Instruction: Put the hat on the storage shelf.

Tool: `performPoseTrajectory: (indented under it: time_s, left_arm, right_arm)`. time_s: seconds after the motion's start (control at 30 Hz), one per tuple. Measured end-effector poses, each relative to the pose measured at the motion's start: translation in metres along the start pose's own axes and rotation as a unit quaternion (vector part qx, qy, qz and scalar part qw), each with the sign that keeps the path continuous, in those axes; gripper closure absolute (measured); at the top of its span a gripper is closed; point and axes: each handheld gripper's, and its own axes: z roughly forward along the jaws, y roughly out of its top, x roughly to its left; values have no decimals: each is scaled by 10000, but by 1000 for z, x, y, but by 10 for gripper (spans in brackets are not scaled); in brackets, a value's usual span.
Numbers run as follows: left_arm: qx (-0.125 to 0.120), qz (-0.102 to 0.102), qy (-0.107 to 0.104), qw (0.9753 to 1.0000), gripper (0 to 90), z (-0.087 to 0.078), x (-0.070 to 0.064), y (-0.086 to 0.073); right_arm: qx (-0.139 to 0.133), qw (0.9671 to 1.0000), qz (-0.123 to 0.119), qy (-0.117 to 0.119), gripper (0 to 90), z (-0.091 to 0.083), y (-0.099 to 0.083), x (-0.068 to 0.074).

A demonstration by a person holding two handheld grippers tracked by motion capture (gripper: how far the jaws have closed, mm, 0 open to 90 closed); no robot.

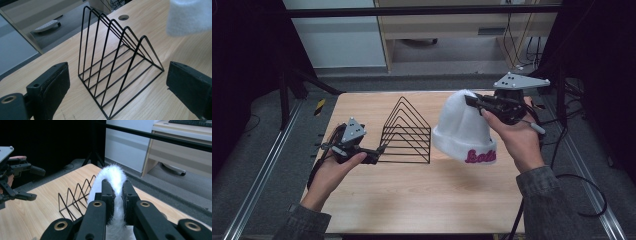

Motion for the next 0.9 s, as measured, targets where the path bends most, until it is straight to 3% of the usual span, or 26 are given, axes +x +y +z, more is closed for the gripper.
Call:
performPoseTrajectory:
  time_s: [0.27,0.43,0.67,0.8,0.9]
  left_arm:
    - [-86,-43,-68,9999,52,3,4,10]
    - [-156,-49,-105,9998,69,3,5,18]
    - [-75,-51,-261,9996,96,4,5,27]
    - [-3,166,-261,9995,96,4,3,31]
    - [13,139,-339,9993,95,5,0,32]
  right_arm:
    - [-111,9999,-7,5,836,8,13,3]
    - [-239,9997,-41,66,835,16,30,8]
    - [-329,9994,-8,105,836,25,43,18]
    - [-354,9992,-46,153,835,26,50,20]
    - [-367,9992,-115,146,835,25,55,21]
